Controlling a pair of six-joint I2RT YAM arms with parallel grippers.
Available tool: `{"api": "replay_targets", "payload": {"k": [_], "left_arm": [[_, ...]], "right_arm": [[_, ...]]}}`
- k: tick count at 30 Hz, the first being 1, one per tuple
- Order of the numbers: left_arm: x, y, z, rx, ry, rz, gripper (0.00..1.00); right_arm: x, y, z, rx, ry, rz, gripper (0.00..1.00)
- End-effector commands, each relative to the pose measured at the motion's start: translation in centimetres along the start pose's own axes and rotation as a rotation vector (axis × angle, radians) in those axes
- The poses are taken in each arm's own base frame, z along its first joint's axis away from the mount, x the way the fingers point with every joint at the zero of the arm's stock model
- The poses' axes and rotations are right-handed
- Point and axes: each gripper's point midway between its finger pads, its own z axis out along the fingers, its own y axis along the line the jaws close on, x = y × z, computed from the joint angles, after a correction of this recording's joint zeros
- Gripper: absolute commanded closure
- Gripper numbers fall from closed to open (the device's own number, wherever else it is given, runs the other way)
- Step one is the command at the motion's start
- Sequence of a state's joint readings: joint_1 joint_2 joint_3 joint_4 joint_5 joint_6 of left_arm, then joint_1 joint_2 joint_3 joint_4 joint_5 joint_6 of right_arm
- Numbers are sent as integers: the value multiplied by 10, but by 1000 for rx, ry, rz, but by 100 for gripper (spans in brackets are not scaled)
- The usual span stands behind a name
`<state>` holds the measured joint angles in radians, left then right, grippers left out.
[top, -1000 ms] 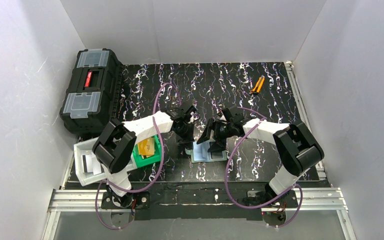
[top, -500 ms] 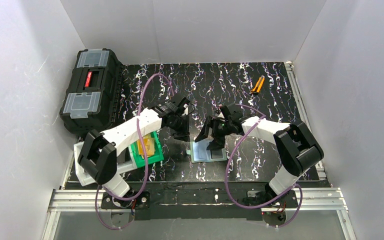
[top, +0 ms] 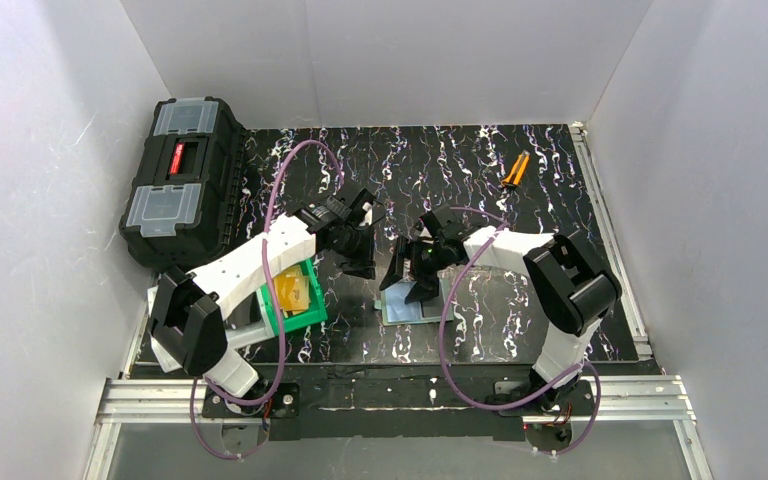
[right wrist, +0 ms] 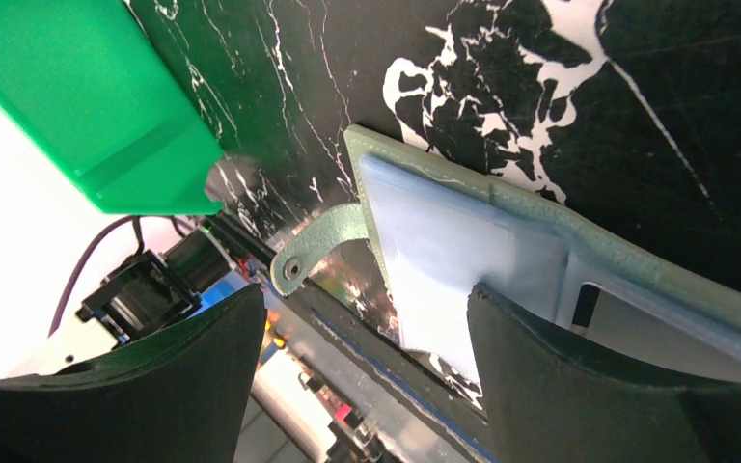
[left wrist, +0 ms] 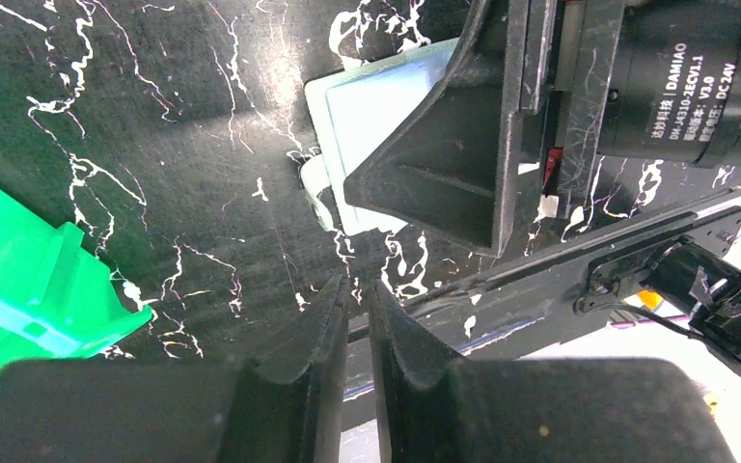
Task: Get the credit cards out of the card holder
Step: Remove the credit card from the card holder.
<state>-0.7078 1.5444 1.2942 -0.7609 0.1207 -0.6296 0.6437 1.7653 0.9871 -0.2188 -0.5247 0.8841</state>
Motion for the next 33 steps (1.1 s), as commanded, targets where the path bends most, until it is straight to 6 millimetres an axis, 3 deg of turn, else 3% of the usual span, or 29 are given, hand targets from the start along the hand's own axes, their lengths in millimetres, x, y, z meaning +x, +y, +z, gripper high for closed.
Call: {"api": "replay_targets", "payload": {"k": [1,7,13,17,26,33], "left_arm": [[-8,-3,-22,13,-44,15,87],[-10,-7,-24,25,-49,15,87],[-14,-12,-31,46,-65,17,87],[-17,-17,-36,62,-74,21,87],[-17,-28,-28,114,-50,6,87],[-11,-45,0,141,13,6,87]], "right_arm": [[-1,-2,5,20,8,-13,16],[-2,6,-4,9,-8,-27,16],[-7,25,-25,1,-55,-64,15],[-13,27,-40,20,-103,-71,14],[-23,9,-75,63,-203,-50,13],[-22,-20,-94,99,-254,-5,13]]}}
